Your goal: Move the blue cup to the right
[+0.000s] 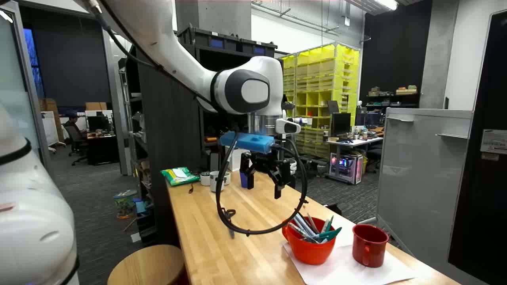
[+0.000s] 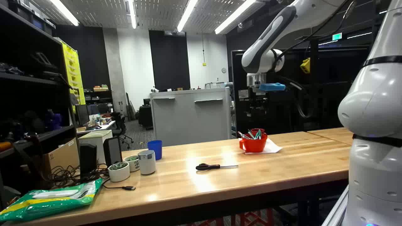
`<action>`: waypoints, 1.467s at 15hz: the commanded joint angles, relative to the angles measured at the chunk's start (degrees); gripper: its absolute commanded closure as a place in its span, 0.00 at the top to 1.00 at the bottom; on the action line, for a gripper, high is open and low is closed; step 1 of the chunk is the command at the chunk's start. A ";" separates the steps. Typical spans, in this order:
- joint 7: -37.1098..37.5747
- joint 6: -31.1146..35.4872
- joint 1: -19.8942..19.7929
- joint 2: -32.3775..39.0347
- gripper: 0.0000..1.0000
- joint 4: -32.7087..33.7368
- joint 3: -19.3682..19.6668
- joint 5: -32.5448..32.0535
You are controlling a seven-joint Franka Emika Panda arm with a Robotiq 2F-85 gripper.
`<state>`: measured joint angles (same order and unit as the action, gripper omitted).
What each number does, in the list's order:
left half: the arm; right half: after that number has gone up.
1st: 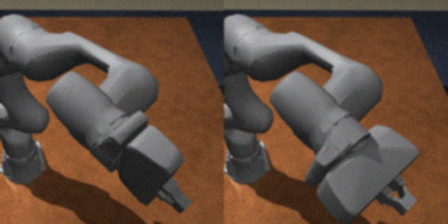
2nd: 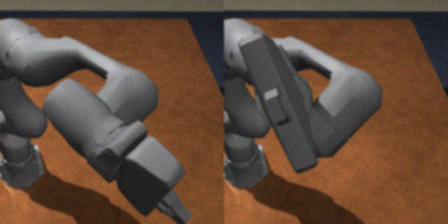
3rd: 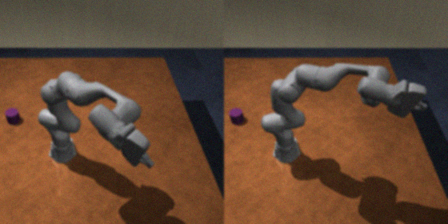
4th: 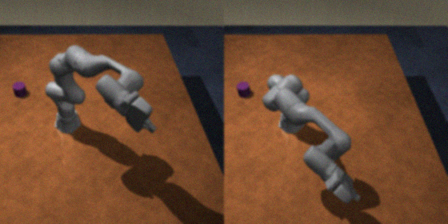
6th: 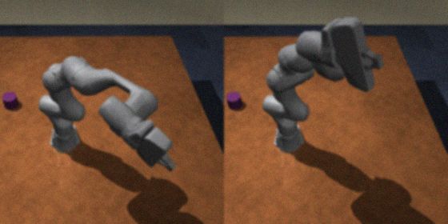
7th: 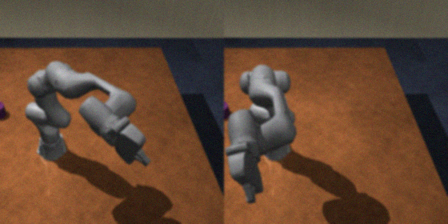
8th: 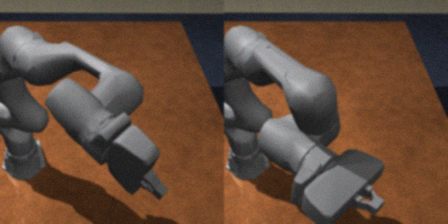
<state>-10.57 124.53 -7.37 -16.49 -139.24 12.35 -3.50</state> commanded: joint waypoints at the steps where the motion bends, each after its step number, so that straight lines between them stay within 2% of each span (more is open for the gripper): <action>1: -0.16 -0.09 -0.57 0.04 1.00 0.08 -0.55 0.20; 14: -0.32 -0.24 -0.35 0.21 1.00 0.25 -0.55 0.75; 19: 1.46 -1.06 2.33 4.29 1.00 4.19 -4.31 0.59; 22: 3.89 -2.24 5.18 10.02 1.00 9.79 -8.16 0.75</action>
<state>-9.23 124.37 -4.43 -12.61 -135.71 7.41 -3.17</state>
